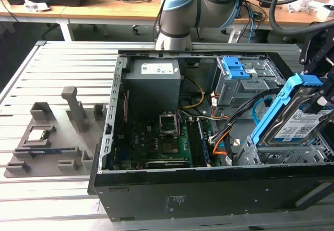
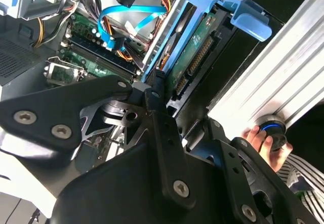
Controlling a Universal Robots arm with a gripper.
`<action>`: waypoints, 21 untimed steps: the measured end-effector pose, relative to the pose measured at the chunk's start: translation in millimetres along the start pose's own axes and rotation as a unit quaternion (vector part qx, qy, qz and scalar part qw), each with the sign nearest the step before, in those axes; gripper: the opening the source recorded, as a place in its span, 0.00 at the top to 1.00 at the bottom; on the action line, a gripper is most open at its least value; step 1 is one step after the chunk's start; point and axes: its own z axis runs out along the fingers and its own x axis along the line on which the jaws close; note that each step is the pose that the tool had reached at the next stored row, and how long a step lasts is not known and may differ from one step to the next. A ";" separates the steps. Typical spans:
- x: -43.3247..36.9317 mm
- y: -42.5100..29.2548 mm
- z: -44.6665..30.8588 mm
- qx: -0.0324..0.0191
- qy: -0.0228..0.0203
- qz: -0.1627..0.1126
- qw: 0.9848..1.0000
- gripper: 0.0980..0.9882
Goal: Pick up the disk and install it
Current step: 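Insert the disk into the insertion slot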
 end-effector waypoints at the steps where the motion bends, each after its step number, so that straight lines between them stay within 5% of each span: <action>1: 0.1 -0.1 2.4 0.000 0.000 0.000 1.000 0.70; 17: 0.9 -2.6 46.1 0.000 0.000 0.000 1.000 0.70; 21: 0.9 -2.6 46.5 0.000 0.000 0.000 1.000 0.70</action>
